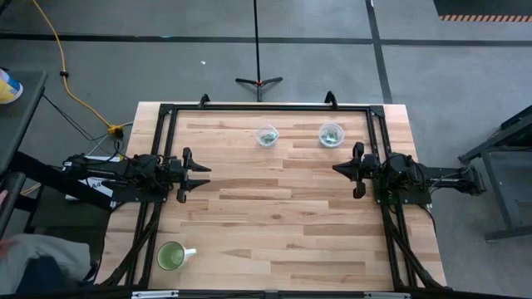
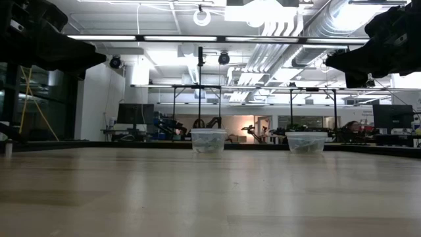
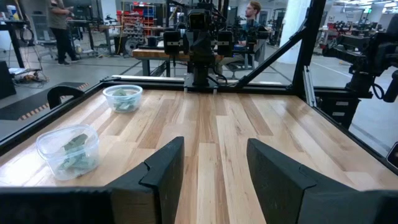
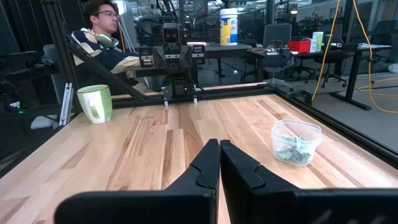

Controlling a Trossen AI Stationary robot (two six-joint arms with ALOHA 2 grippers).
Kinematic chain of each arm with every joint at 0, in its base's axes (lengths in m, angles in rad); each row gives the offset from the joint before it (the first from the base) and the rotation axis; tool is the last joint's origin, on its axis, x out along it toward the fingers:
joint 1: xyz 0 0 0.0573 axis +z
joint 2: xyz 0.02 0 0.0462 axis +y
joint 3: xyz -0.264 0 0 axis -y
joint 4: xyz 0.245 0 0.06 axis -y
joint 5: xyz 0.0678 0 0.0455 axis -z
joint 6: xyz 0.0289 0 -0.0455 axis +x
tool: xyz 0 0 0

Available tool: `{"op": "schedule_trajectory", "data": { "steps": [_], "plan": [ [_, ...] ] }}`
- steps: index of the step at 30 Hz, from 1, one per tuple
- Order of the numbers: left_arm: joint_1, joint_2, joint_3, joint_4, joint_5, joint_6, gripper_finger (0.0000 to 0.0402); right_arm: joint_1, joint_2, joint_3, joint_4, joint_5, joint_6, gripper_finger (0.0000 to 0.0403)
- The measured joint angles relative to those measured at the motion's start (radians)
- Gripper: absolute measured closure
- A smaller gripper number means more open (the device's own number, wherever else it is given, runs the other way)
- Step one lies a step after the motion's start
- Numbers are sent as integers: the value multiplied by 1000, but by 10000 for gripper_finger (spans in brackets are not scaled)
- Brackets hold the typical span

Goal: Pick and place Stevia / Truvia into bins
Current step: Return to Home Position

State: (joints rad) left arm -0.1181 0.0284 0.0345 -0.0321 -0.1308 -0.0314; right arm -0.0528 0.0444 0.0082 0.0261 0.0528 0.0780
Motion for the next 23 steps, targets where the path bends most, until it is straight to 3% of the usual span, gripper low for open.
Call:
{"op": "schedule_trajectory", "data": {
  "steps": [23],
  "plan": [
    [0, 0, 0, 0, 0, 0, 191, 0, 0, 0, 0, 0, 0, 395]
  ]
}}
